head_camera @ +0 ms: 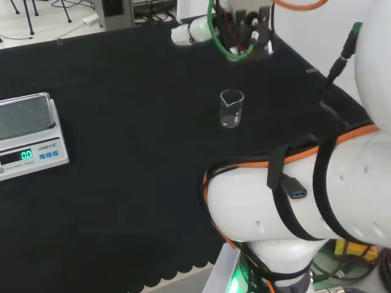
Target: Pick up the beaker.
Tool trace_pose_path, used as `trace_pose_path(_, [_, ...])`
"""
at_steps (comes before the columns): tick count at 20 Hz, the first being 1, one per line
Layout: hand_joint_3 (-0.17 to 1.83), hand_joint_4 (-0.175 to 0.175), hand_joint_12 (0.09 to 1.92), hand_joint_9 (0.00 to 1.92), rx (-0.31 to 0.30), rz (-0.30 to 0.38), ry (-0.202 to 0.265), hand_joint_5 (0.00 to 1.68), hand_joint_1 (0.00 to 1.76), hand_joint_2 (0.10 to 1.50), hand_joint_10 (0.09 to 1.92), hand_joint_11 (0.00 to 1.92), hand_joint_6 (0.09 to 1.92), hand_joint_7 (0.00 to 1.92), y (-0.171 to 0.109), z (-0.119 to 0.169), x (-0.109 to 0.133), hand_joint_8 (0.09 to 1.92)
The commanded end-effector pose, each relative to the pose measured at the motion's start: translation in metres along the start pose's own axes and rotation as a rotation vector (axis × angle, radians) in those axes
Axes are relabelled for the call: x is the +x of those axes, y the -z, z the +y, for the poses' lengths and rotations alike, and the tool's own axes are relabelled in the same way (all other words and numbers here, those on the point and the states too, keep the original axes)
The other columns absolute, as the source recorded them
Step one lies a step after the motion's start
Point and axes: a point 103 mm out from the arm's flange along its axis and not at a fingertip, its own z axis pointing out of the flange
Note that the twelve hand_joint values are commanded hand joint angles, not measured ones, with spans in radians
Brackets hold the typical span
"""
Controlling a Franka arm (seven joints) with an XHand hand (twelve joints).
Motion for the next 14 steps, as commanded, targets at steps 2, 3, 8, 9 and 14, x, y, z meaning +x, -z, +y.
trace_pose_path(2, [0.13,0.021,1.59,0.24,0.104,0.018,-0.057,0.11,0.45,0.7,0.85,0.0,0.09,0.13,-0.098,0.007,0.002,0.69])
trace_pose_path(3, [0.13,0.021,1.59,0.24,0.123,0.019,-0.057,0.11,0.45,0.7,0.85,0.0,0.09,0.13,-0.107,0.007,0.001,0.69])
trace_pose_path(8, [0.12,0.022,1.6,0.24,0.195,0.038,-0.095,0.11,0.45,0.7,0.85,0.0,0.09,0.13,-0.145,0.01,-0.02,0.7])
trace_pose_path(9, [0.12,0.022,1.6,0.24,0.205,0.038,-0.105,0.11,0.45,0.7,0.85,0.0,0.09,0.13,-0.151,0.011,-0.025,0.7])
trace_pose_path(14, [0.12,0.023,1.6,0.24,0.255,0.033,-0.162,0.11,0.45,0.7,0.86,0.0,0.09,0.13,-0.171,0.016,-0.05,0.7])
